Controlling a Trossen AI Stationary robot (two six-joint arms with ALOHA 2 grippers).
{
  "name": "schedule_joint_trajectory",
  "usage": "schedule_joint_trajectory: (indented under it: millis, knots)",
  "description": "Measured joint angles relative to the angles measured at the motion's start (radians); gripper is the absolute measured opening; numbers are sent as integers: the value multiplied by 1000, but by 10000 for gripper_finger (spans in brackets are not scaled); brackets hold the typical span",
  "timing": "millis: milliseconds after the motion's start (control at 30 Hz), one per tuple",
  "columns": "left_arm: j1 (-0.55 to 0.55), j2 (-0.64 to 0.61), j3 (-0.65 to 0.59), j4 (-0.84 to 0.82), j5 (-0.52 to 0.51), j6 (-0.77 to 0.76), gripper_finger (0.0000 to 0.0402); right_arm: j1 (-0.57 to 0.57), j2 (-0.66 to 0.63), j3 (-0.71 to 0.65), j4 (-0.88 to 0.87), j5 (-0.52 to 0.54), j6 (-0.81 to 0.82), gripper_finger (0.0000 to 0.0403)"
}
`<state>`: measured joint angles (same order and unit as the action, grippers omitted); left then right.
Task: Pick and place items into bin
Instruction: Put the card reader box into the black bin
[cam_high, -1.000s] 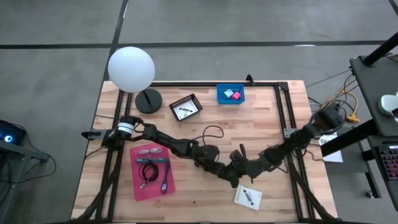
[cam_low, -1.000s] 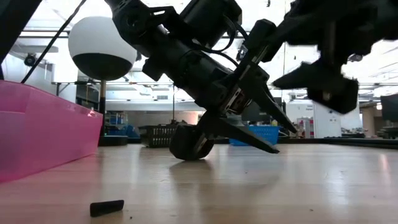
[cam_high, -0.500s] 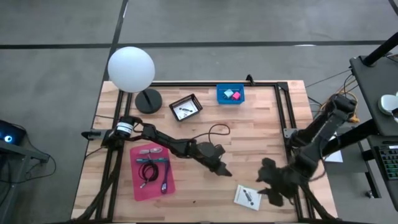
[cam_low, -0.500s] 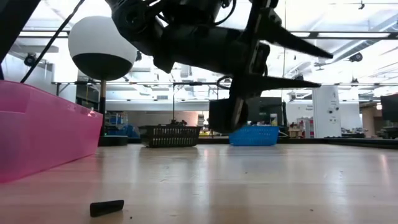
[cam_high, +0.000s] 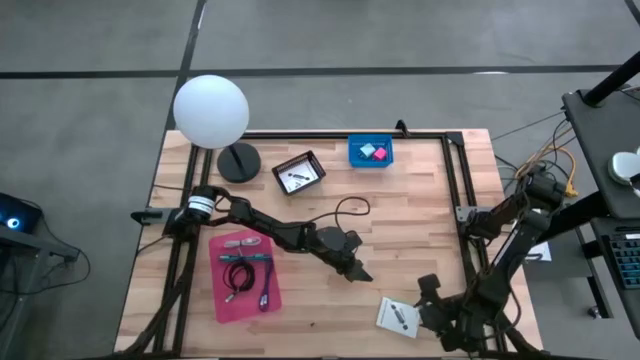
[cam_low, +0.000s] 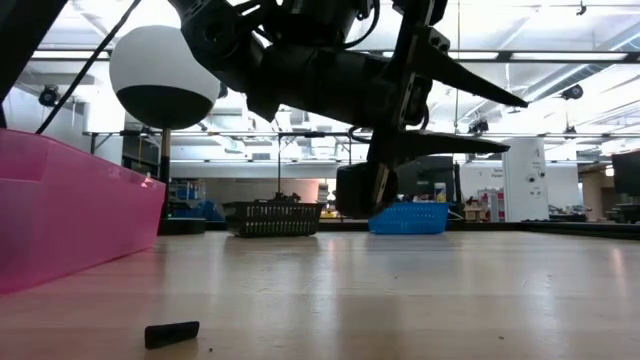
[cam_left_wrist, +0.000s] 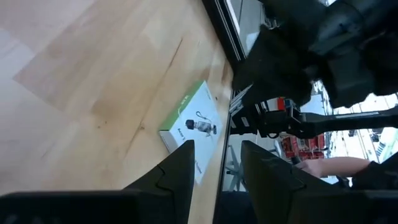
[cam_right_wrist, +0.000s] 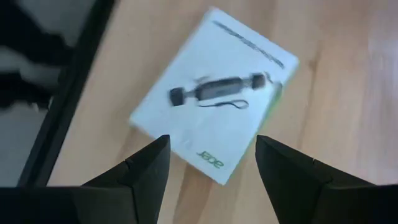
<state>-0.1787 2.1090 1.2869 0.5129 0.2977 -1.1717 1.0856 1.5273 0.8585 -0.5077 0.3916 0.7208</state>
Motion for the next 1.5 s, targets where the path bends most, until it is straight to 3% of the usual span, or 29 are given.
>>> schedule_joint_trajectory:
  millis: [133, 533, 833, 1000, 1333, 1500]
  knots:
    - [0, 0, 0, 1, 0, 0, 116, -24, 35, 0, 12, -15, 182, 224]
    - [0, 0, -1, 1, -7, -1, 116, -82, 32, -7, 190, 0, 214, 224]
    - [2, -2, -2, 1, 30, 0, 116, -206, 79, -13, 266, -98, 254, 227]
    - [2, -2, -4, 1, 68, 0, 116, -241, 73, -12, 265, -128, 267, 257]
    - [2, -2, -6, 2, 80, 1, 116, -268, 116, -12, 249, -219, 343, 356]
    - [5, -2, -8, 2, 104, 9, 116, -289, 131, -12, 245, -214, 381, 365]
